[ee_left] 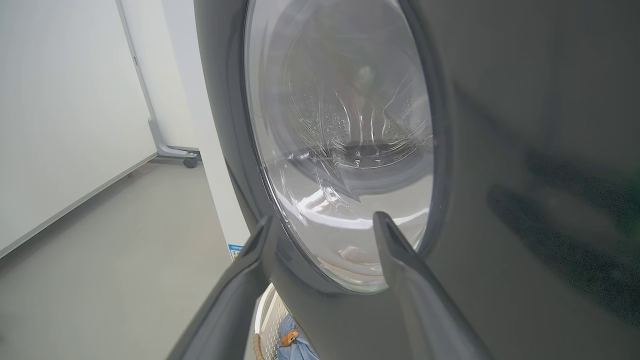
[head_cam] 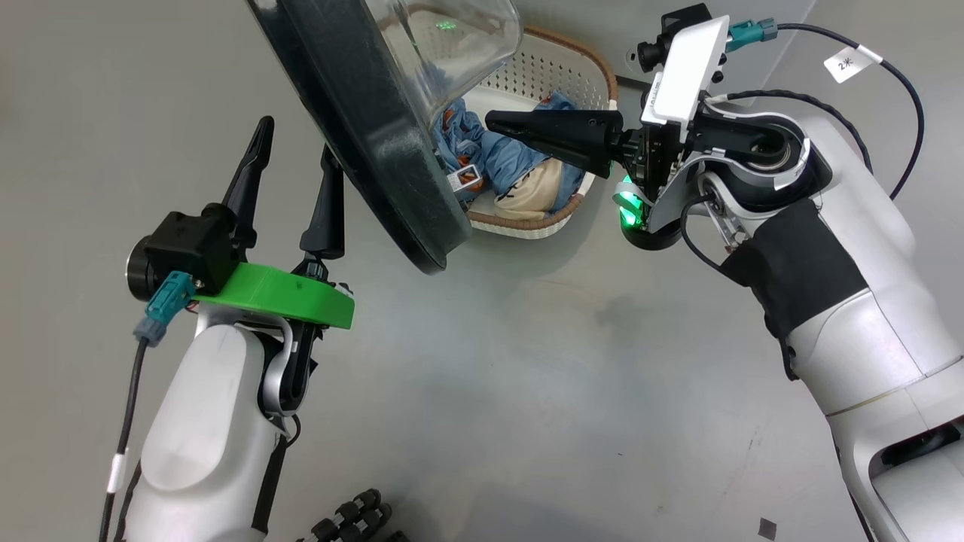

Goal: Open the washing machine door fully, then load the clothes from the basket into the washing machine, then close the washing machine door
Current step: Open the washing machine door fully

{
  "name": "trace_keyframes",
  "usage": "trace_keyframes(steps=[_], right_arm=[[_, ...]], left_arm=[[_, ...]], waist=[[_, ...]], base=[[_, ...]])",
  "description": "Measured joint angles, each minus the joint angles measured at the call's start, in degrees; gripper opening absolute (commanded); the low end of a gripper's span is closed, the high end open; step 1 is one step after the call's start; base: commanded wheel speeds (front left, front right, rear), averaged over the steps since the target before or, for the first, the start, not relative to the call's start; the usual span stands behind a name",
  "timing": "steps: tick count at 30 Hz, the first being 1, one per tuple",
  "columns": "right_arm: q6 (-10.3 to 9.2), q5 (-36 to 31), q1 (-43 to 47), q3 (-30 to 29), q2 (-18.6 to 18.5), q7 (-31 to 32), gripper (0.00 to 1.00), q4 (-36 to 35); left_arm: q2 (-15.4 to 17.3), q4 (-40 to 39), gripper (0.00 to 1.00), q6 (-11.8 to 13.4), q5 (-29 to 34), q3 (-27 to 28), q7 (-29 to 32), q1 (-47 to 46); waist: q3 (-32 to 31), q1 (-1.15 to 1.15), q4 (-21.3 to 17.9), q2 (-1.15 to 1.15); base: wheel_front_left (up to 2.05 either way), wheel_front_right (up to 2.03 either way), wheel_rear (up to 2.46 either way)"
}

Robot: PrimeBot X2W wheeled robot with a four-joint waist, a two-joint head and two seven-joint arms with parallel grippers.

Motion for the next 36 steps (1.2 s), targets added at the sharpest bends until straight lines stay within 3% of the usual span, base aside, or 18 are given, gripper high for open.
trace_keyframes(steps=[20, 21, 22, 28, 36], right_arm=[[4.78, 2.31, 8.88, -1.59, 0.62, -3.05, 0.00, 3.22], [5.93, 2.32, 9.49, -1.87, 0.73, -4.02, 0.18, 3.32], [6.37, 2.27, 9.70, -2.30, 0.77, -4.99, 1.00, 3.42], [11.18, -1.37, 11.03, -4.83, 0.24, -12.12, 1.00, 3.77], [12.04, -3.19, 13.32, -10.09, -0.77, -20.96, 1.00, 4.17]], left_arm=[[2.33, 1.48, 1.00, 0.00, 1.19, 4.14, 0.00, 5.68], [2.61, 1.53, 1.00, -0.01, 1.32, 4.78, 0.00, 6.54], [2.87, 1.55, 1.00, -0.01, 1.32, 5.05, 0.00, 6.99], [3.26, 1.48, 1.00, -0.01, 1.32, 7.17, 0.00, 9.24], [3.47, 1.02, 1.00, 0.00, 1.34, 8.66, 0.00, 11.51]], waist=[[-8.22, 0.00, -4.90, 0.00], [-9.16, 0.00, -5.49, 0.00], [-9.60, 0.00, -5.81, 0.00], [-12.11, 0.00, -7.85, 0.00], [-14.56, 0.00, -10.66, 0.00]], base=[[0.00, 0.00, 0.00], [0.00, 0.00, 0.00], [0.00, 0.00, 0.00], [0.00, 0.00, 0.00], [0.00, 0.00, 0.00]])
